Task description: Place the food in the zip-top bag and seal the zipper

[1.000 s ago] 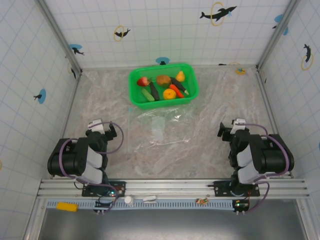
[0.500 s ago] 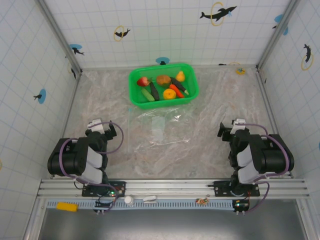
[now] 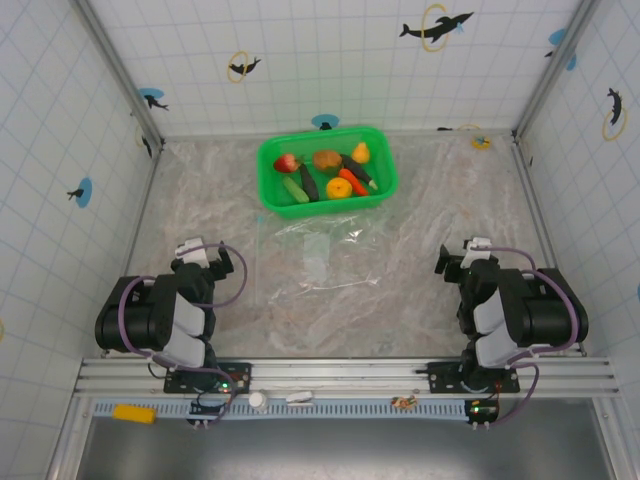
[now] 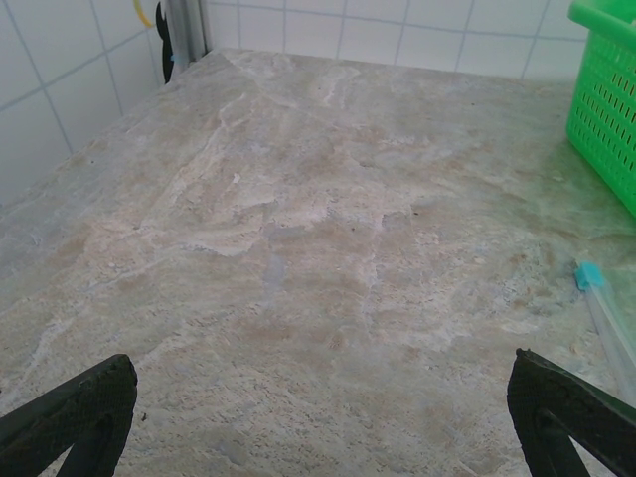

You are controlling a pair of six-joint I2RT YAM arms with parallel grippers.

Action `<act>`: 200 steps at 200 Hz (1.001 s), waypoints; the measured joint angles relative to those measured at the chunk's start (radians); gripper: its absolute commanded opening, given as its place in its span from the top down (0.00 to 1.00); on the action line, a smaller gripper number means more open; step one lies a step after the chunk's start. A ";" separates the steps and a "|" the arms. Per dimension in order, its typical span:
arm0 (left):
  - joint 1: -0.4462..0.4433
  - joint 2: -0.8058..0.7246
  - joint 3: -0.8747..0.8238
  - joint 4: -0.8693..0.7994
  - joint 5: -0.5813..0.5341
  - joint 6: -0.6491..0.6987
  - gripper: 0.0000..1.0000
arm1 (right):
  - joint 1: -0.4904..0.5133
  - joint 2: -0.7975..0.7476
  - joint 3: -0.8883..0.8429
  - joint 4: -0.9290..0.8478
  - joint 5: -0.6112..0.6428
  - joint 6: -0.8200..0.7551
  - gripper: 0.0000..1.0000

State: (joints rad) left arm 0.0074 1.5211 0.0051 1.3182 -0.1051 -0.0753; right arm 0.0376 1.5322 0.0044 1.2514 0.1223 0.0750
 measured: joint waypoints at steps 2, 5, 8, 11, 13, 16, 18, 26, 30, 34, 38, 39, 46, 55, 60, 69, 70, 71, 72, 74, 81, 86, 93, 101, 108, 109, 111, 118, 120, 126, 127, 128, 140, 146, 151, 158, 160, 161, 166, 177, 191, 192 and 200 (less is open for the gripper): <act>0.000 0.000 0.000 0.000 0.000 0.000 0.02 | 0.000 0.000 0.000 0.000 0.000 0.000 0.00; 0.000 0.000 0.000 0.000 0.000 0.000 0.02 | 0.000 0.000 0.000 0.000 0.000 0.000 0.00; 0.000 0.000 0.000 0.000 0.000 0.000 0.03 | 0.000 0.000 0.000 0.000 0.000 0.000 0.00; 0.000 0.000 0.000 0.000 0.000 0.000 0.03 | 0.000 0.000 0.000 0.000 0.000 0.000 0.00; 0.000 0.000 0.000 0.000 0.000 0.000 0.03 | 0.000 0.000 0.000 0.000 0.000 0.000 0.00; 0.000 0.000 0.000 0.000 0.000 0.000 0.03 | 0.000 0.000 0.000 0.000 0.000 0.000 0.00; 0.000 0.000 0.000 0.000 0.000 0.000 0.03 | 0.000 0.000 0.000 0.000 0.000 0.000 0.00; 0.000 0.000 0.000 0.000 0.000 0.000 0.02 | 0.000 0.000 0.000 0.000 0.000 0.000 0.00; 0.000 0.000 0.000 0.000 0.001 0.000 0.02 | 0.000 0.000 0.000 0.000 0.000 0.000 0.00; 0.001 0.000 0.000 0.000 0.003 0.000 0.02 | 0.000 0.000 0.000 0.000 0.000 0.000 0.00; 0.002 0.000 0.000 0.000 0.006 0.000 0.02 | 0.000 0.000 0.000 0.001 0.000 0.000 0.00; 0.002 0.000 0.000 0.000 0.007 0.000 0.02 | 0.000 0.000 0.000 0.001 0.000 0.000 0.00; 0.006 0.000 0.000 0.000 0.011 0.000 0.02 | 0.000 0.000 0.000 0.000 0.000 0.000 0.00; 0.008 0.000 0.000 0.000 0.013 0.000 0.02 | 0.000 0.000 0.000 0.000 0.000 0.000 0.00; 0.010 0.000 0.000 0.000 0.015 0.000 0.03 | 0.000 0.000 0.000 0.000 -0.001 0.000 0.00; 0.011 0.000 0.000 0.000 0.016 0.000 0.03 | 0.000 0.000 0.000 0.000 -0.004 0.000 0.00; 0.011 0.000 0.000 0.000 0.016 0.000 0.02 | 0.000 0.000 0.000 0.000 -0.005 0.000 0.00; 0.011 0.000 0.000 0.000 0.016 0.000 0.02 | 0.000 0.000 0.000 0.000 -0.005 0.000 0.00; 0.011 0.000 0.000 0.000 0.016 0.000 0.02 | 0.000 0.000 0.000 0.000 -0.005 0.000 0.00; 0.011 0.000 0.000 0.000 0.016 0.000 0.02 | 0.000 0.000 0.000 0.000 -0.007 0.000 0.00; 0.011 0.000 0.000 0.000 0.018 0.000 0.02 | 0.000 -0.001 0.001 -0.003 -0.013 -0.001 0.00; 0.011 0.000 0.000 -0.001 0.019 0.000 0.02 | 0.000 -0.005 0.004 -0.018 -0.017 -0.002 0.00; 0.011 -0.003 0.000 -0.008 0.028 0.002 0.02 | 0.001 -0.019 0.018 -0.061 -0.029 -0.010 0.00; 0.013 -0.022 0.005 -0.042 0.055 0.013 0.03 | 0.006 -0.050 0.047 -0.140 -0.040 -0.020 0.00; 0.013 -0.048 0.016 -0.089 0.086 0.024 0.03 | 0.015 -0.084 0.085 -0.218 -0.052 -0.029 0.00; 0.014 -0.054 0.019 -0.103 0.095 0.026 0.03 | 0.017 -0.087 0.089 -0.226 -0.053 -0.031 0.00; 0.014 -0.061 0.025 -0.119 0.105 0.031 0.03 | 0.019 -0.095 0.098 -0.243 -0.056 -0.033 0.00; 0.012 -0.091 0.055 -0.185 0.140 0.046 0.03 | 0.032 -0.128 0.138 -0.296 -0.066 -0.039 0.00; 0.011 -0.100 0.070 -0.209 0.151 0.049 0.03 | 0.039 -0.140 0.150 -0.310 -0.070 -0.039 0.00; 0.004 -0.120 0.110 -0.277 0.171 0.054 0.02 | 0.056 -0.170 0.178 -0.338 -0.075 -0.043 0.00; 0.003 -0.122 0.116 -0.286 0.173 0.054 0.02 | 0.059 -0.174 0.181 -0.341 -0.076 -0.043 0.00; 0.000 -0.126 0.130 -0.303 0.175 0.053 0.02 | 0.062 -0.179 0.184 -0.343 -0.076 -0.043 0.00; -0.031 -0.150 0.238 -0.440 0.181 0.049 0.03 | 0.116 -0.246 0.220 -0.385 -0.079 -0.050 0.00; -0.058 -0.161 0.293 -0.497 0.175 0.049 0.02 | 0.146 -0.274 0.229 -0.404 -0.076 -0.053 0.00; -0.081 -0.174 0.328 -0.534 0.169 0.049 0.02 | 0.179 -0.303 0.236 -0.425 -0.076 -0.055 0.00; -0.114 -0.199 0.361 -0.571 0.164 0.050 0.03 | 0.220 -0.338 0.241 -0.449 -0.074 -0.056 0.00; -0.127 -0.210 0.369 -0.582 0.163 0.049 0.02 | 0.235 -0.350 0.242 -0.457 -0.072 -0.056 0.00; -0.132 -0.214 0.371 -0.585 0.162 0.049 0.02 | 0.241 -0.356 0.242 -0.462 -0.071 -0.055 0.00; -0.162 -0.243 0.381 -0.608 0.157 0.048 0.03 | 0.276 -0.388 0.242 -0.484 -0.064 -0.054 0.00; -0.227 -0.315 0.383 -0.654 0.145 0.045 0.02 | 0.357 -0.464 0.242 -0.537 -0.055 -0.047 0.00; -0.311 -0.412 0.379 -0.716 0.126 0.027 0.02 | 0.460 -0.563 0.244 -0.606 -0.039 -0.038 0.00; -0.320 -0.422 0.378 -0.722 0.125 0.024 0.02 | 0.466 -0.569 0.245 -0.612 -0.039 -0.037 0.00; -0.357 -0.480 0.369 -0.751 0.124 0.007 0.03 | 0.529 -0.623 0.252 -0.670 -0.022 -0.042 0.00</act>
State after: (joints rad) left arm -0.3500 1.0409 0.3737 0.5674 0.0185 -0.0681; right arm 0.5671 0.9096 0.2562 0.5816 0.1005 0.0334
